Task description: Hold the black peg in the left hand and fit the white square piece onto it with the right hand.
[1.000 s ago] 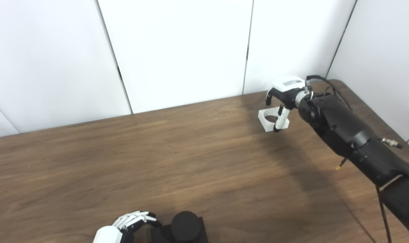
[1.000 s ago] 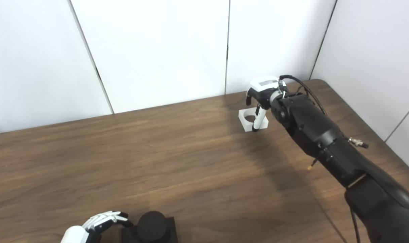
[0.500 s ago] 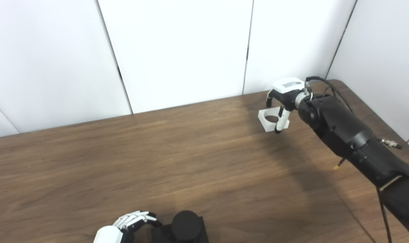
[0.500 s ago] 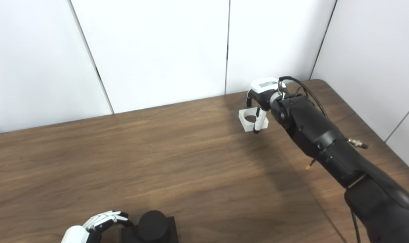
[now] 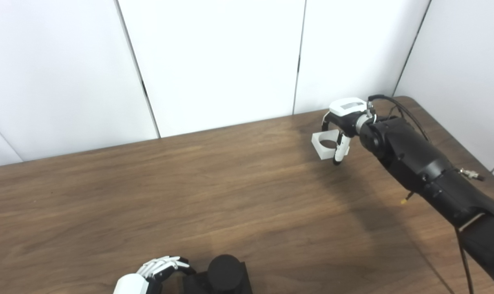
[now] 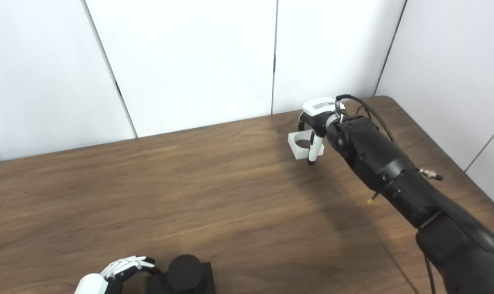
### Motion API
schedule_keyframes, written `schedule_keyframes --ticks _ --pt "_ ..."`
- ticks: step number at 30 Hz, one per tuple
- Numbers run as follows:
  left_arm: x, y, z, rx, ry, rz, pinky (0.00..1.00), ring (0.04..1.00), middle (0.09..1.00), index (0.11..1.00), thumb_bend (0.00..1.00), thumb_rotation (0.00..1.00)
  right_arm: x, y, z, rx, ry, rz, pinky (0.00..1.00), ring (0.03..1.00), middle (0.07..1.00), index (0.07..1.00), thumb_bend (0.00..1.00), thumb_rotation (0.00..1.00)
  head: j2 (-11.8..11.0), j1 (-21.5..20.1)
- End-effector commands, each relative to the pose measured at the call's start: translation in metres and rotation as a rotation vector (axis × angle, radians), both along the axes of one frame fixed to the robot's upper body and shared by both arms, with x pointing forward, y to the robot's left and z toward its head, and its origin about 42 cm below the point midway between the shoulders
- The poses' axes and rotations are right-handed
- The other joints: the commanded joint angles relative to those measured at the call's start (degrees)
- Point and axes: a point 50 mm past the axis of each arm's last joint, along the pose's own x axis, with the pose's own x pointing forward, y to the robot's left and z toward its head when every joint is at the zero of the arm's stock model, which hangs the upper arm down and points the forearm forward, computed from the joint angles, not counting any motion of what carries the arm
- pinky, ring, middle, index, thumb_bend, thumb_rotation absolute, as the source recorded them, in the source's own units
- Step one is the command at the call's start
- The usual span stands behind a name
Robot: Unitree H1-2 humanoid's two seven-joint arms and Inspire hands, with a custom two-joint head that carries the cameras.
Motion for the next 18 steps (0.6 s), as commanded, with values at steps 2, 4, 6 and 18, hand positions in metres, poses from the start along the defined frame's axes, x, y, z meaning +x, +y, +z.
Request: schedule_keyframes --ticks 2,4,6,18 --pt "-0.0102 -0.0014 -0.0071 0.02 0.069 -0.018 0.79 0.787 0.739 0.485 0.52 0.04 0.0071 -0.0039 0.0296 -0.033 -0.076 0.008 1.0 0.98 0.903 0.731 0.87 0.2 0.0 0.1" --pt "-0.0102 -0.0014 -0.0074 0.02 0.068 -0.018 0.8 0.788 0.739 0.485 0.52 0.04 0.0068 -0.0034 0.0293 -0.033 -0.077 0.009 1.0 0.98 0.901 0.717 0.86 0.2 0.0 0.1" --pt "-0.0105 -0.0014 -0.0074 0.017 0.067 -0.018 0.79 0.788 0.739 0.485 0.52 0.04 0.0066 -0.0026 0.0291 -0.033 -0.078 0.011 1.0 0.98 0.898 0.703 0.86 0.2 0.0 0.1" --pt "-0.0128 -0.0009 -0.0039 0.016 0.07 -0.018 0.78 0.789 0.74 0.485 0.52 0.04 0.0025 -0.0027 0.0342 -0.016 -0.097 0.054 0.98 0.939 0.841 0.506 0.56 0.14 0.9 0.3"
